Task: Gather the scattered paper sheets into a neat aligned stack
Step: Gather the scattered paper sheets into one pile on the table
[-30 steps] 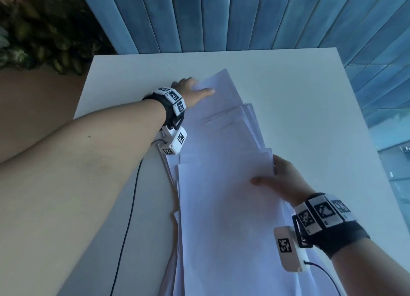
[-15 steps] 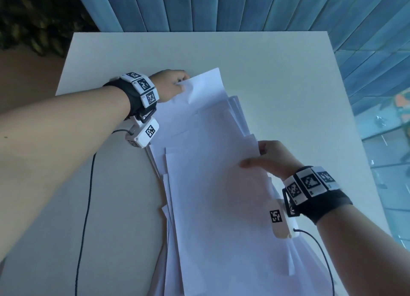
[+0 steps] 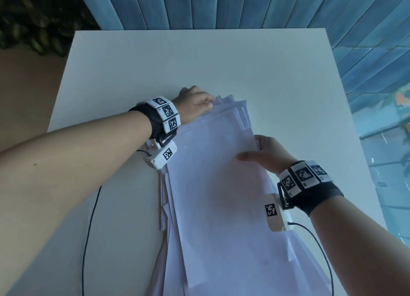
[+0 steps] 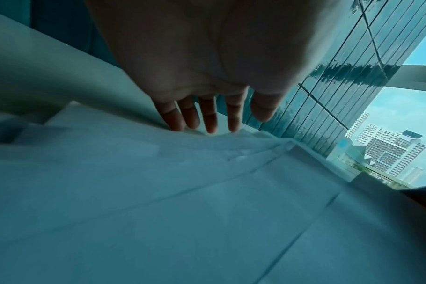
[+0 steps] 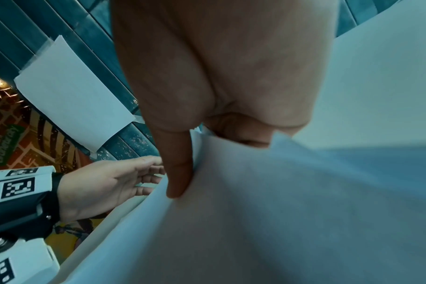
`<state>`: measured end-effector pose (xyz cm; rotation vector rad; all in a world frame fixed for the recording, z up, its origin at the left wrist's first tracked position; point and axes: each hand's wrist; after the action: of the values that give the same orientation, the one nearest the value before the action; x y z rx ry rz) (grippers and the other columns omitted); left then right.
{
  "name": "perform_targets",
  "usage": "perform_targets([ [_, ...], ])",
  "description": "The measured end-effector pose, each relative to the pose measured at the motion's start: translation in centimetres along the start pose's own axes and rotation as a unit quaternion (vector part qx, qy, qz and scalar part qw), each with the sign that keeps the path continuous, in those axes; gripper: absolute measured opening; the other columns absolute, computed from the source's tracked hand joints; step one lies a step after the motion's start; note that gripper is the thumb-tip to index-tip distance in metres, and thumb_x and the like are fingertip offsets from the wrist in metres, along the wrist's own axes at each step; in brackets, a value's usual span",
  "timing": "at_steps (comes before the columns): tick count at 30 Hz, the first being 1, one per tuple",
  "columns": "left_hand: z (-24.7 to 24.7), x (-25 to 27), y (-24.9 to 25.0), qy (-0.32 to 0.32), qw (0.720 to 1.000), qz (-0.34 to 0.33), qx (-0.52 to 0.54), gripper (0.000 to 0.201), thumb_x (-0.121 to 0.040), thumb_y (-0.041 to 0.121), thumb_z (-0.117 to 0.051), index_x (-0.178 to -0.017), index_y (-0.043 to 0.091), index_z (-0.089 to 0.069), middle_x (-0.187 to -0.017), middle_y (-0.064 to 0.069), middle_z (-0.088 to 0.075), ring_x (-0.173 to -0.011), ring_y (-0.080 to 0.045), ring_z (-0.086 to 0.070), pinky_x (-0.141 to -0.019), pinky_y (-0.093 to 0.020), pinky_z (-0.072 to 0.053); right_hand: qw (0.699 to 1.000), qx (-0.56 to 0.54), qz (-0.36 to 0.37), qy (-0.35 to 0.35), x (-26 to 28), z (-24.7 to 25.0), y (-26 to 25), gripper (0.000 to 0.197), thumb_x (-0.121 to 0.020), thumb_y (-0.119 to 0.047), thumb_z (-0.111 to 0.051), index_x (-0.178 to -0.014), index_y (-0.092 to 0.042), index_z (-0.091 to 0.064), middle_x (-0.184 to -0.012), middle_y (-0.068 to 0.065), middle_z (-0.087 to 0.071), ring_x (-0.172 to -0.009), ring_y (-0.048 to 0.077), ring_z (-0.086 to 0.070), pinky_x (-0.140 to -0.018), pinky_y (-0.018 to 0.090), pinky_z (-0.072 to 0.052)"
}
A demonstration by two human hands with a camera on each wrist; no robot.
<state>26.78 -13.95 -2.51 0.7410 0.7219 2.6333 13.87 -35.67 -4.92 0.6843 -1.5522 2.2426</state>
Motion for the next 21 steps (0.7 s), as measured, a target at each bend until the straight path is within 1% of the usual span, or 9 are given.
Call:
perform_targets([
  [2,0.0,0.3,-0.2,0.019,1.0,0.014,-0.017,0.047,-0.097,0.042,-0.047,-0.137,0.017,-0.049,-0.141,-0.011,-0.044,-0.134,-0.031,-0.032,-0.113,-0.032,-0.023,1.0,-0.009,0.007,0.009,0.1,-0.1,-0.2,0.035,-0.072,-0.005,-0.08,-0.105,-0.007,-0.069,-0.096,0.01,-0.075,-0.087,0.026,-0.072,-0.085,0.042,-0.057],
  [5,-0.1,0.9,-0.1,-0.016,1.0,0.02,-0.003,0.073,-0.087,0.06,-0.052,-0.14,0.012,-0.041,-0.145,-0.007,-0.043,-0.135,-0.024,-0.04,-0.111,-0.035,-0.032,0.999,-0.028,0.017,0.024,0.2,-0.3,-0.6,0.034,-0.072,-0.001,-0.079,-0.104,-0.004,-0.068,-0.097,0.012,-0.074,-0.089,0.03,-0.071,-0.086,0.045,-0.057],
  [8,-0.6,1.7,0.1,-0.078,0.997,0.013,0.023,0.1,-0.063,0.079,-0.058,-0.142,0.021,-0.038,-0.147,0.004,-0.045,-0.134,-0.015,-0.044,-0.112,-0.039,-0.035,0.999,-0.023,0.017,0.041,0.1,-0.5,-0.5,0.042,-0.068,-0.004,-0.081,-0.108,-0.006,-0.067,-0.099,0.011,-0.074,-0.091,0.028,-0.071,-0.086,0.045,-0.057],
  [10,-1.0,2.4,0.3,-0.091,0.996,-0.003,0.006,0.104,-0.055,0.082,-0.06,-0.14,0.027,-0.039,-0.141,0.005,-0.048,-0.13,-0.015,-0.046,-0.11,-0.041,-0.038,0.998,-0.029,0.014,0.051,0.2,-0.6,-0.5,0.043,-0.067,-0.007,-0.082,-0.108,-0.009,-0.068,-0.099,0.009,-0.074,-0.09,0.026,-0.071,-0.085,0.045,-0.057],
  [13,-1.3,3.4,0.0,-0.087,0.996,-0.021,-0.016,0.105,-0.052,0.077,-0.065,-0.142,0.033,-0.035,-0.141,0.004,-0.046,-0.131,-0.018,-0.045,-0.109,-0.042,-0.038,0.998,-0.034,0.01,0.061,0.8,-0.9,-0.3,0.038,-0.069,-0.006,-0.08,-0.105,-0.008,-0.069,-0.096,0.01,-0.074,-0.089,0.029,-0.071,-0.084,0.046,-0.058],
  [15,-1.1,3.9,-0.3,-0.085,0.995,-0.025,-0.038,0.115,-0.049,0.072,-0.069,-0.148,0.037,-0.022,-0.15,0.004,-0.037,-0.138,-0.019,-0.037,-0.112,-0.043,-0.034,0.996,-0.044,0.015,0.071,1.2,-1.1,-0.3,0.036,-0.068,-0.005,-0.08,-0.103,-0.005,-0.07,-0.096,0.012,-0.074,-0.089,0.031,-0.071,-0.084,0.048,-0.058],
  [17,-0.8,4.3,-0.3,-0.088,0.994,-0.032,-0.051,0.12,-0.054,0.059,-0.079,-0.15,0.037,-0.012,-0.155,0.004,-0.03,-0.142,-0.018,-0.031,-0.114,-0.039,-0.031,0.995,-0.054,0.022,0.078,1.4,-1.4,-0.4,0.038,-0.067,-0.007,-0.082,-0.103,-0.005,-0.07,-0.096,0.013,-0.074,-0.088,0.031,-0.071,-0.083,0.049,-0.058],
  [19,-0.6,4.7,0.1,-0.087,0.993,-0.034,-0.076,0.116,-0.062,0.038,-0.086,-0.151,0.029,-0.013,-0.156,0.003,-0.03,-0.139,-0.019,-0.036,-0.111,-0.031,-0.033,0.994,-0.063,0.032,0.079,1.7,-1.7,-0.6,0.039,-0.068,-0.012,-0.083,-0.104,-0.007,-0.069,-0.096,0.011,-0.074,-0.087,0.03,-0.072,-0.082,0.048,-0.058],
  [21,-0.5,5.1,0.3,-0.069,0.993,-0.014,-0.09,0.107,-0.063,0.029,-0.087,-0.148,0.026,-0.022,-0.15,-0.001,-0.04,-0.13,-0.023,-0.047,-0.101,-0.029,-0.038,0.995,-0.065,0.034,0.069,2.4,-1.8,-0.5,0.042,-0.067,-0.018,-0.085,-0.105,-0.009,-0.07,-0.095,0.009,-0.075,-0.087,0.027,-0.073,-0.082,0.045,-0.059],
])
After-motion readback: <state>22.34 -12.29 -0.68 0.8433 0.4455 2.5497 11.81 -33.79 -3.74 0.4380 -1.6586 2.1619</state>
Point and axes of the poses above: each hand's wrist, its own x-axis away from the middle knuckle, its own z-axis out of the back of the hand, y = z × x
